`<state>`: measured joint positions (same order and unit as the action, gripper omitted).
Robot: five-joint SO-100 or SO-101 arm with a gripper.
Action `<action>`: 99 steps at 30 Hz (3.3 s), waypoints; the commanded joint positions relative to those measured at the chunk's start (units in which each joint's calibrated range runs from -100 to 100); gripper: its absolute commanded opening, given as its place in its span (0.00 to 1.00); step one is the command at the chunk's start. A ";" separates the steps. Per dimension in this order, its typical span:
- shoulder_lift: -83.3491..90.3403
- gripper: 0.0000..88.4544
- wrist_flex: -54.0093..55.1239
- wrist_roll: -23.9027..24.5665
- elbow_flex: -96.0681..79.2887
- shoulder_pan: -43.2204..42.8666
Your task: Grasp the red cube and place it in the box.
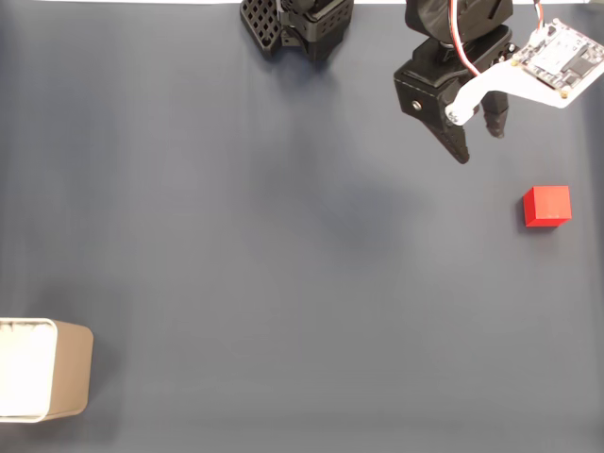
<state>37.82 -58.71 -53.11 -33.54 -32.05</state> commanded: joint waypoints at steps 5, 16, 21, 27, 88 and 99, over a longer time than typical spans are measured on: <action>-1.60 0.22 4.78 -0.78 -0.76 -2.19; -6.19 0.28 11.33 -0.54 -2.31 -4.60; -9.05 0.31 14.37 -0.49 -2.31 -5.03; -12.00 0.34 17.81 -0.20 -2.77 -5.38; -36.78 0.45 33.71 3.27 4.26 -7.73; -39.55 0.45 34.12 4.40 6.54 -9.15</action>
<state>-1.95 -25.78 -49.21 -29.75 -40.43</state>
